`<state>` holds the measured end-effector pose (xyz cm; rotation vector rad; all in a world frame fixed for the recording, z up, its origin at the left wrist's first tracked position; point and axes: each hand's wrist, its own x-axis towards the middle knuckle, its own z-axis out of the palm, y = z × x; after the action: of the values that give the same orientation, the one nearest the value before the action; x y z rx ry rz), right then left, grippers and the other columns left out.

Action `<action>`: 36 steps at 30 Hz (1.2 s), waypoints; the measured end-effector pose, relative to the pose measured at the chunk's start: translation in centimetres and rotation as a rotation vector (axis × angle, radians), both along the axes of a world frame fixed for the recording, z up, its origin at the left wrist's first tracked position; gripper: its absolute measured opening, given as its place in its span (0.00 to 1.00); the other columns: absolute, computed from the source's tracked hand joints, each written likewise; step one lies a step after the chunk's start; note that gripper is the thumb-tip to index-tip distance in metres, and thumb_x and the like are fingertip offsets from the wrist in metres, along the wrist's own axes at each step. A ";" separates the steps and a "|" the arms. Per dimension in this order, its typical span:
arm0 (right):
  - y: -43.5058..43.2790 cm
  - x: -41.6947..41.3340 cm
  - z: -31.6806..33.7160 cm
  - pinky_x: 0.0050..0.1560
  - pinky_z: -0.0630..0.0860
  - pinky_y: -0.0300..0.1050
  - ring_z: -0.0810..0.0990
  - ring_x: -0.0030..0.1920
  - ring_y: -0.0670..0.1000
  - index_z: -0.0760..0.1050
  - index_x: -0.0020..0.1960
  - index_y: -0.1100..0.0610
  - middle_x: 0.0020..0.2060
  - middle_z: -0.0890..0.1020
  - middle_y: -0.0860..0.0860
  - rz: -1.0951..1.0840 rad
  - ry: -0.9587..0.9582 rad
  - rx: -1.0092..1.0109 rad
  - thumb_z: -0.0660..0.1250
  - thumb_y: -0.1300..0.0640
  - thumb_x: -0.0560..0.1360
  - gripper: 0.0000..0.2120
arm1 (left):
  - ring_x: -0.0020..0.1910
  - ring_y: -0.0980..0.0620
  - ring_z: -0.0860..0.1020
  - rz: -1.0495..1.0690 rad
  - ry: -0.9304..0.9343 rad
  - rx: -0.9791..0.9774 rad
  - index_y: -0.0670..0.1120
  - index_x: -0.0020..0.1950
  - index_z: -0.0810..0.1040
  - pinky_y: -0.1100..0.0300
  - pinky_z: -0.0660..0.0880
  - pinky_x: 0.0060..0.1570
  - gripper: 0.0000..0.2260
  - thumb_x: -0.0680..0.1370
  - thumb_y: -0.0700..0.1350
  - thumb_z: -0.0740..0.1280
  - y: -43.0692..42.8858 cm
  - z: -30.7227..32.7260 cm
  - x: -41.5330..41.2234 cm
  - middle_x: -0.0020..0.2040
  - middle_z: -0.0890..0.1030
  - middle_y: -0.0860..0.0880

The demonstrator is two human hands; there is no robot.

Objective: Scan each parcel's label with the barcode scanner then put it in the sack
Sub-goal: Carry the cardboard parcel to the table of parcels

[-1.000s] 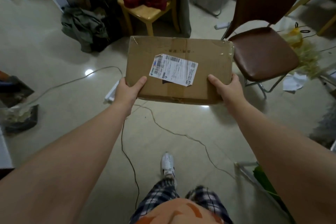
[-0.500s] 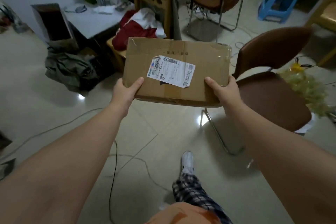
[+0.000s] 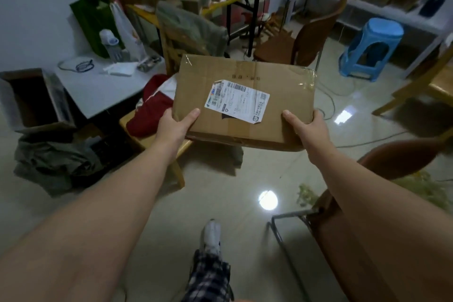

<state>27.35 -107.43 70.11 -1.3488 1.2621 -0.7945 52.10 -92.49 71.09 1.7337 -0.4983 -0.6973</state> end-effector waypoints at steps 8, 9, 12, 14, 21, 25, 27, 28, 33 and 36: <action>-15.7 8.4 2.8 0.55 0.79 0.47 0.78 0.59 0.51 0.64 0.72 0.56 0.62 0.77 0.52 -0.106 -0.045 -0.034 0.76 0.40 0.65 0.42 | 0.62 0.51 0.72 -0.092 -0.120 0.006 0.43 0.72 0.65 0.62 0.67 0.55 0.30 0.76 0.54 0.70 -17.9 3.5 8.8 0.64 0.73 0.48; -17.6 9.0 2.8 0.52 0.78 0.43 0.78 0.58 0.51 0.64 0.73 0.56 0.62 0.76 0.52 -0.122 -0.058 -0.031 0.76 0.44 0.68 0.39 | 0.61 0.52 0.72 -0.112 -0.118 0.006 0.43 0.72 0.65 0.62 0.67 0.55 0.30 0.75 0.54 0.70 -19.9 3.6 9.5 0.65 0.73 0.48; -23.4 10.8 2.8 0.48 0.75 0.37 0.77 0.58 0.49 0.63 0.73 0.56 0.62 0.76 0.51 -0.153 -0.083 -0.037 0.75 0.47 0.70 0.37 | 0.60 0.54 0.71 -0.132 -0.145 0.004 0.44 0.72 0.65 0.60 0.69 0.58 0.30 0.75 0.55 0.69 -26.0 4.1 11.6 0.63 0.73 0.50; -27.5 12.1 3.0 0.54 0.76 0.42 0.76 0.59 0.49 0.63 0.73 0.55 0.62 0.75 0.50 -0.162 -0.082 -0.046 0.75 0.46 0.70 0.38 | 0.61 0.52 0.71 -0.124 -0.166 0.008 0.46 0.72 0.65 0.56 0.70 0.61 0.30 0.75 0.57 0.69 -30.2 4.2 12.9 0.63 0.73 0.51; -42.8 16.2 2.8 0.64 0.74 0.52 0.75 0.62 0.50 0.58 0.75 0.54 0.65 0.73 0.50 -0.101 -0.094 -0.060 0.77 0.43 0.67 0.45 | 0.59 0.52 0.71 -0.060 -0.159 0.013 0.46 0.73 0.64 0.58 0.69 0.56 0.31 0.75 0.57 0.69 -44.7 3.6 16.3 0.62 0.72 0.50; -51.3 18.6 3.3 0.64 0.74 0.50 0.74 0.62 0.50 0.57 0.76 0.53 0.65 0.71 0.48 -0.038 -0.048 -0.068 0.76 0.44 0.68 0.44 | 0.62 0.49 0.71 -0.001 -0.117 0.047 0.47 0.73 0.64 0.56 0.68 0.56 0.30 0.76 0.58 0.68 -51.9 3.0 18.4 0.63 0.72 0.49; -55.1 20.2 3.5 0.62 0.74 0.47 0.73 0.61 0.49 0.57 0.76 0.54 0.62 0.71 0.47 -0.006 -0.023 -0.077 0.75 0.45 0.69 0.43 | 0.60 0.51 0.71 0.034 -0.093 0.051 0.48 0.73 0.64 0.57 0.68 0.55 0.29 0.76 0.57 0.68 -55.1 2.7 19.4 0.61 0.72 0.51; -57.0 21.1 3.5 0.62 0.74 0.47 0.73 0.61 0.50 0.57 0.76 0.54 0.63 0.70 0.48 0.011 -0.013 -0.085 0.75 0.45 0.69 0.43 | 0.59 0.52 0.71 0.056 -0.087 0.049 0.48 0.73 0.64 0.57 0.68 0.55 0.29 0.76 0.57 0.68 -56.6 2.4 20.1 0.59 0.71 0.52; -66.0 26.9 2.4 0.65 0.74 0.52 0.74 0.63 0.52 0.58 0.75 0.55 0.66 0.72 0.51 0.086 -0.003 -0.070 0.76 0.44 0.68 0.44 | 0.59 0.52 0.71 0.140 -0.050 0.022 0.47 0.73 0.65 0.59 0.68 0.55 0.30 0.75 0.56 0.70 -64.1 1.5 24.9 0.61 0.73 0.51; -71.4 30.8 1.6 0.64 0.75 0.53 0.75 0.62 0.53 0.58 0.76 0.55 0.66 0.73 0.52 0.112 -0.027 -0.048 0.77 0.45 0.67 0.45 | 0.60 0.53 0.71 0.161 -0.026 -0.002 0.47 0.73 0.65 0.59 0.68 0.57 0.30 0.75 0.55 0.70 -68.9 1.0 28.6 0.65 0.73 0.50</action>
<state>58.18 -178.84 71.74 -1.4301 1.1423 -0.7668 80.69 -161.42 72.12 1.7609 -0.3720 -0.5606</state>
